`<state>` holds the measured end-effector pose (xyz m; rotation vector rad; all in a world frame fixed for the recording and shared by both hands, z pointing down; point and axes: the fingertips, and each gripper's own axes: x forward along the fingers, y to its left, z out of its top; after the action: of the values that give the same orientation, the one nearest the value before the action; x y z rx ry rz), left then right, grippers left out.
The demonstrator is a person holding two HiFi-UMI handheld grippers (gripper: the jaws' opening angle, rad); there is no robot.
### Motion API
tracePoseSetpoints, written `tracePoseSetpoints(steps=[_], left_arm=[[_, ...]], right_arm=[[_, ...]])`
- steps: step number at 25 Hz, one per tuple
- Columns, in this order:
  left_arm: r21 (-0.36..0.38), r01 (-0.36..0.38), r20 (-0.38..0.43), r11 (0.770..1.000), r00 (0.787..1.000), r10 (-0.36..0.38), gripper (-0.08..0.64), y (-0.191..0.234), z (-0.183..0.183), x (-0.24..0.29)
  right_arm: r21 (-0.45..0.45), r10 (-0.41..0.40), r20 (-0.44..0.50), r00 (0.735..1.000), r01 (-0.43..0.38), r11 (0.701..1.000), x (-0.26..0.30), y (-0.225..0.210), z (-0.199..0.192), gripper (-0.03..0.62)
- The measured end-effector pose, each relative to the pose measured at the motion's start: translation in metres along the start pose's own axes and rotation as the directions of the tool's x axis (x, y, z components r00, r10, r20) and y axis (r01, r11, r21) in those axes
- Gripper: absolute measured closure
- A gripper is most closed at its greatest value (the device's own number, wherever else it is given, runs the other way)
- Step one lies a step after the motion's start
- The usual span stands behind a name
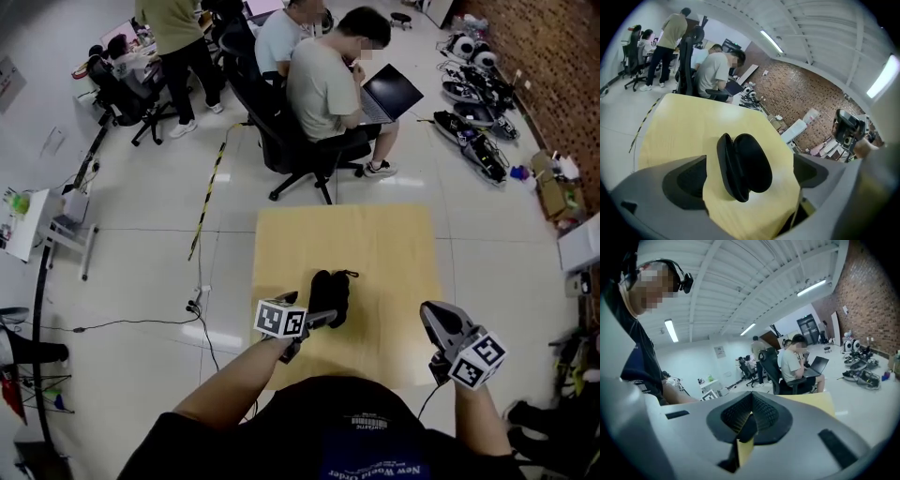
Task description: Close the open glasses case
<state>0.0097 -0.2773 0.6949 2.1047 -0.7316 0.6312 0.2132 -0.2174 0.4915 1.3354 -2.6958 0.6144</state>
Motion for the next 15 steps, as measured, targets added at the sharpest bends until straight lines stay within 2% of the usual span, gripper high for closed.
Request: tracePoseSetpoints(steps=[6, 15], left_arm=[[-0.011, -0.049, -0.133, 0.999, 0.990, 0.047, 0.000, 0.004, -0.011, 0.040], [0.006, -0.152, -0.307, 0.988, 0.940, 0.146, -0.028, 0.006, -0.029, 0.079]], right_arm=[[0.026, -0.057, 0.000, 0.998, 0.057, 0.998, -0.024, -0.019, -0.009, 0.607], [0.051, -0.086, -0.010, 0.996, 0.086, 0.995, -0.050, -0.043, -0.017, 0.607]])
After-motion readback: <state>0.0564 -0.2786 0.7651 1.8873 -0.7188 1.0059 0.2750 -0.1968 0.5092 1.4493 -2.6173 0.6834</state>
